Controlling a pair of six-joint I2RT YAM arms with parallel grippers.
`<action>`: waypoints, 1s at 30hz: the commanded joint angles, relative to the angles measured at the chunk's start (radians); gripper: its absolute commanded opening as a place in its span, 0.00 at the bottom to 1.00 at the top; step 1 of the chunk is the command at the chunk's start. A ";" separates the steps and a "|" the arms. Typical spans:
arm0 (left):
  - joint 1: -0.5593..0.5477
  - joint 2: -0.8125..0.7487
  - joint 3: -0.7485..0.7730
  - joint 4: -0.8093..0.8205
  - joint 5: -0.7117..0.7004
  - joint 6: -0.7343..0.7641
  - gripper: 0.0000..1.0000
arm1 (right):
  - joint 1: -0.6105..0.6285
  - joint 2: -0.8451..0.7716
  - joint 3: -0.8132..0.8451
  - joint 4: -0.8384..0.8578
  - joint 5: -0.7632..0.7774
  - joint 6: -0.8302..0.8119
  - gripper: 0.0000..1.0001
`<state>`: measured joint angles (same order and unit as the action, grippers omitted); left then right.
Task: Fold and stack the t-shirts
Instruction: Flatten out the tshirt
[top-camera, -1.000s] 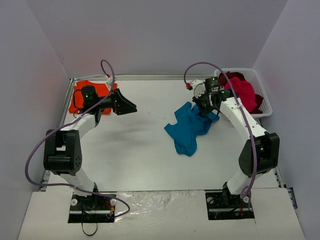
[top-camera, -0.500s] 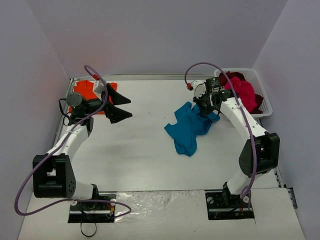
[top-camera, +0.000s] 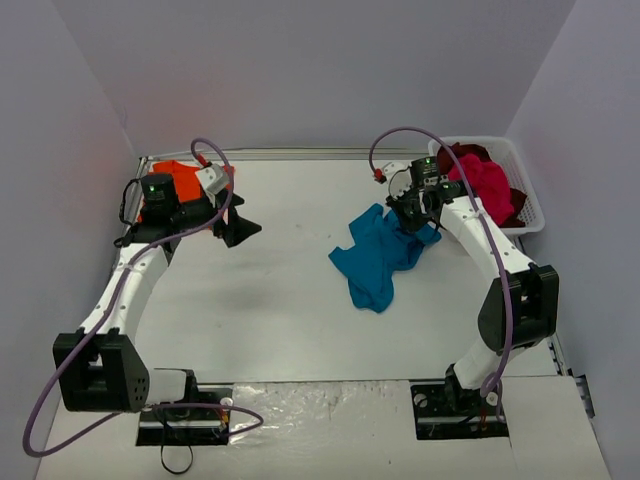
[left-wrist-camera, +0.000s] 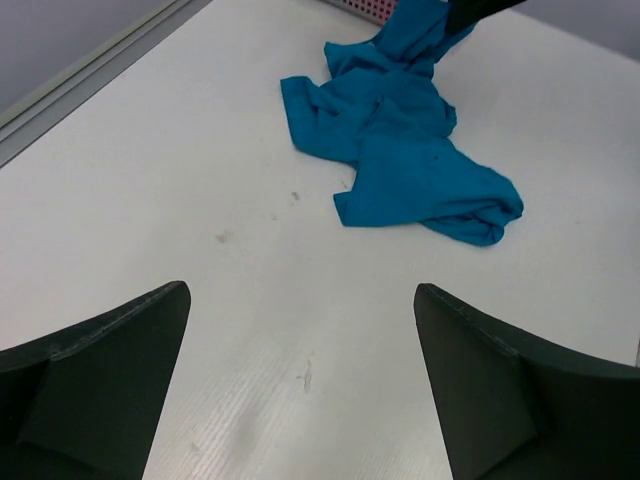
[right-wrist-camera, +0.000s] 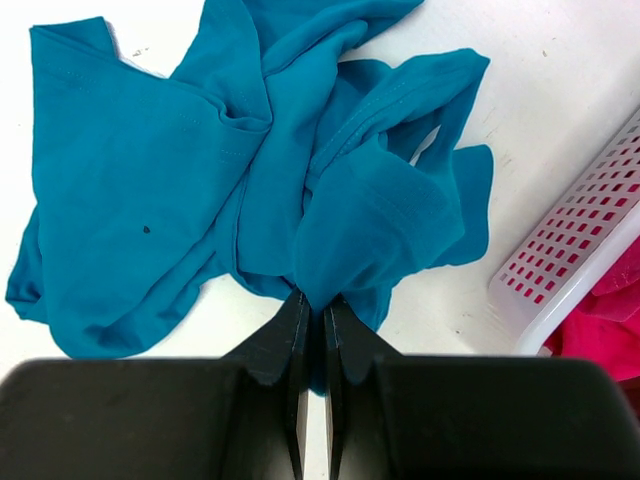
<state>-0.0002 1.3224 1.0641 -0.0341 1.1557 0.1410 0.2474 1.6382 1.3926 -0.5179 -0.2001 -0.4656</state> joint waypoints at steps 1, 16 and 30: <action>-0.030 -0.071 0.030 -0.247 -0.183 0.249 0.94 | -0.007 -0.048 -0.009 -0.001 -0.010 -0.001 0.00; -0.073 0.158 0.145 -0.406 -0.292 0.088 0.94 | -0.023 -0.086 0.022 -0.002 0.044 0.013 0.00; -0.221 0.492 0.060 -0.005 -0.071 -0.354 1.00 | -0.089 -0.066 0.025 -0.001 0.027 0.021 0.00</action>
<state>-0.1814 1.8004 1.1156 -0.1810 1.0458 -0.0784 0.1688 1.5860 1.3884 -0.5175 -0.1799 -0.4530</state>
